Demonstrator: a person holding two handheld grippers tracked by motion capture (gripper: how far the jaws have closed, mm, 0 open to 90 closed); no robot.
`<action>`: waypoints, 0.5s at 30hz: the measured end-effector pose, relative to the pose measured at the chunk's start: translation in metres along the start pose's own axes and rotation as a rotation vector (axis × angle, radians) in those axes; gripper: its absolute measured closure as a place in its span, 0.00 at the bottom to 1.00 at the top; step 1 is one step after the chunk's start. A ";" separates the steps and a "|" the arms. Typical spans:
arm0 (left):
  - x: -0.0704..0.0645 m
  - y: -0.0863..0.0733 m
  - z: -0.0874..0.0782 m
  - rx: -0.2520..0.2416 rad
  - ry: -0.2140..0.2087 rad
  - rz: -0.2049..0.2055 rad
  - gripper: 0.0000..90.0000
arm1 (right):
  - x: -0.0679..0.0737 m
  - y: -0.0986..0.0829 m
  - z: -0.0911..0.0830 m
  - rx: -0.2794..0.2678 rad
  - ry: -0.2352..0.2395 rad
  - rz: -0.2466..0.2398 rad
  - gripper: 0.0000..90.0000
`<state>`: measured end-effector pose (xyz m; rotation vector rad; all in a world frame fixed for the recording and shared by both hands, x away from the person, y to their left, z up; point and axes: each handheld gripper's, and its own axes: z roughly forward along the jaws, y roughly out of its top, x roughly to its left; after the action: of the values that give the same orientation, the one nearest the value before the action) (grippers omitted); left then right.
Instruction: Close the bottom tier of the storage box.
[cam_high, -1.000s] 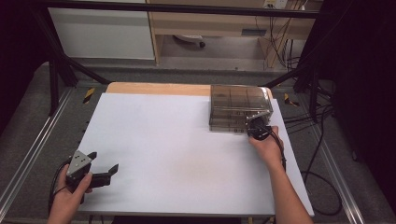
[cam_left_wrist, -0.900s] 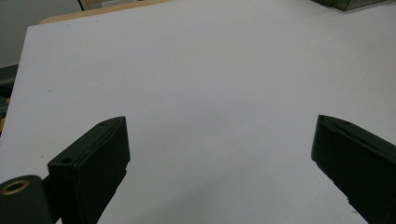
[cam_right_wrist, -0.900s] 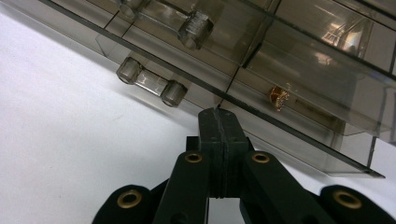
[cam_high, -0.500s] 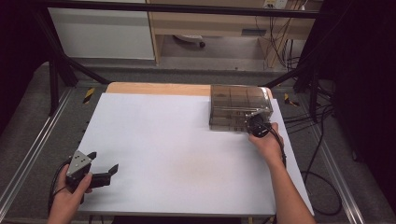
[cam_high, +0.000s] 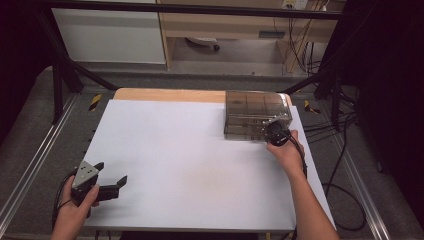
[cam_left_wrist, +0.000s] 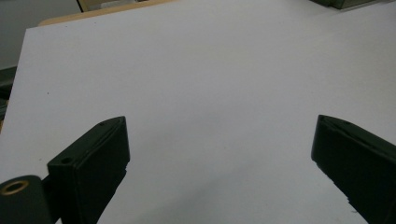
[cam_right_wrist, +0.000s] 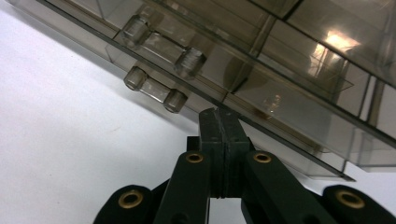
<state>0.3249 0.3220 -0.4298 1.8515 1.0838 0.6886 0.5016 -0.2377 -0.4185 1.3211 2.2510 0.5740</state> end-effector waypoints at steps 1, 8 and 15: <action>0.000 0.000 0.000 0.001 -0.001 0.001 0.05 | -0.001 0.000 0.000 0.003 -0.001 -0.005 1.00; 0.001 0.000 -0.001 0.001 0.000 -0.001 0.05 | -0.003 0.002 -0.003 0.006 -0.003 -0.024 1.00; 0.000 0.000 -0.001 0.001 0.000 0.002 0.05 | 0.001 0.009 -0.001 0.011 0.004 -0.047 1.00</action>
<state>0.3241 0.3223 -0.4298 1.8535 1.0830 0.6888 0.5068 -0.2325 -0.4123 1.2701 2.2851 0.5484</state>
